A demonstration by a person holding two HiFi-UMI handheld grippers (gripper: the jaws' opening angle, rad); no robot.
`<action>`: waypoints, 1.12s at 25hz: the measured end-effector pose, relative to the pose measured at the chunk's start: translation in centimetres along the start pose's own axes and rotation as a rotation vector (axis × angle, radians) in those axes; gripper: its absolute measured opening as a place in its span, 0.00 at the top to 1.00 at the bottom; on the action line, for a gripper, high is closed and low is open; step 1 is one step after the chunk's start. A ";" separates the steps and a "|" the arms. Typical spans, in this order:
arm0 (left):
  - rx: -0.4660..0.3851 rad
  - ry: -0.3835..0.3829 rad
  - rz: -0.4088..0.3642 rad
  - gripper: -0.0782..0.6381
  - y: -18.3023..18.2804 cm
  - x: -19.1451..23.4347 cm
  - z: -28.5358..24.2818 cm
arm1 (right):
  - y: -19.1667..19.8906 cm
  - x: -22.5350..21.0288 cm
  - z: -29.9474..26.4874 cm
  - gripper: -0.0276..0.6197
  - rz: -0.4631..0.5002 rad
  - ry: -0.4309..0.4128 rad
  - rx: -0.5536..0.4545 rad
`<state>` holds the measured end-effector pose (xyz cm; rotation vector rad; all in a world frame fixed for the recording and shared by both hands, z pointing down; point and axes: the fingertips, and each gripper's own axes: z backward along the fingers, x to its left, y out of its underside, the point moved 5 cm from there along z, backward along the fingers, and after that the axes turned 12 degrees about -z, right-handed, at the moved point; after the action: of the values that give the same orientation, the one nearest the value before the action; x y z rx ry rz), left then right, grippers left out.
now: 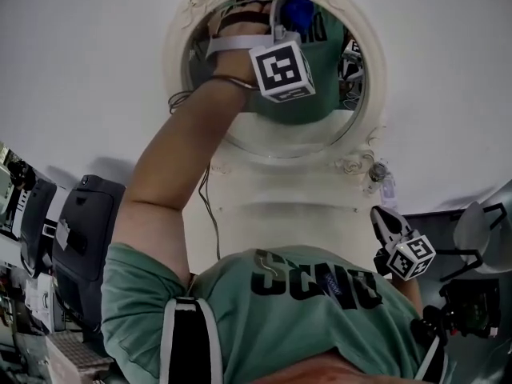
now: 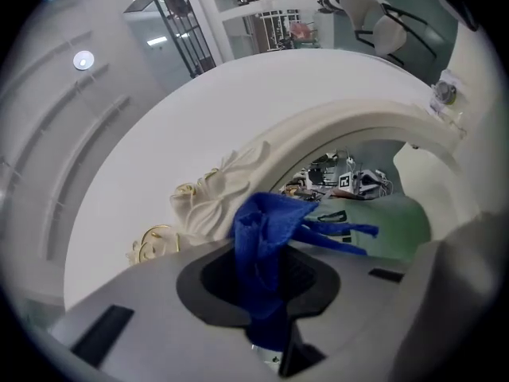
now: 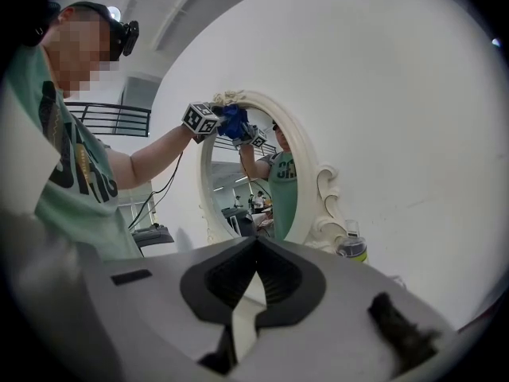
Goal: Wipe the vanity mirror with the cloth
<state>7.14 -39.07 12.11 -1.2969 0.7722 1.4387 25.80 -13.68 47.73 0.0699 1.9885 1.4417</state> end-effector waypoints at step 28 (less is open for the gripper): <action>-0.220 0.485 0.034 0.79 -12.7 -41.0 11.5 | 3.9 -1.8 4.5 0.95 -0.087 0.170 0.143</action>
<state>11.95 -35.37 56.11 -1.8481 0.9717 1.2731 28.32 -9.19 51.25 -0.0782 2.2025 1.2855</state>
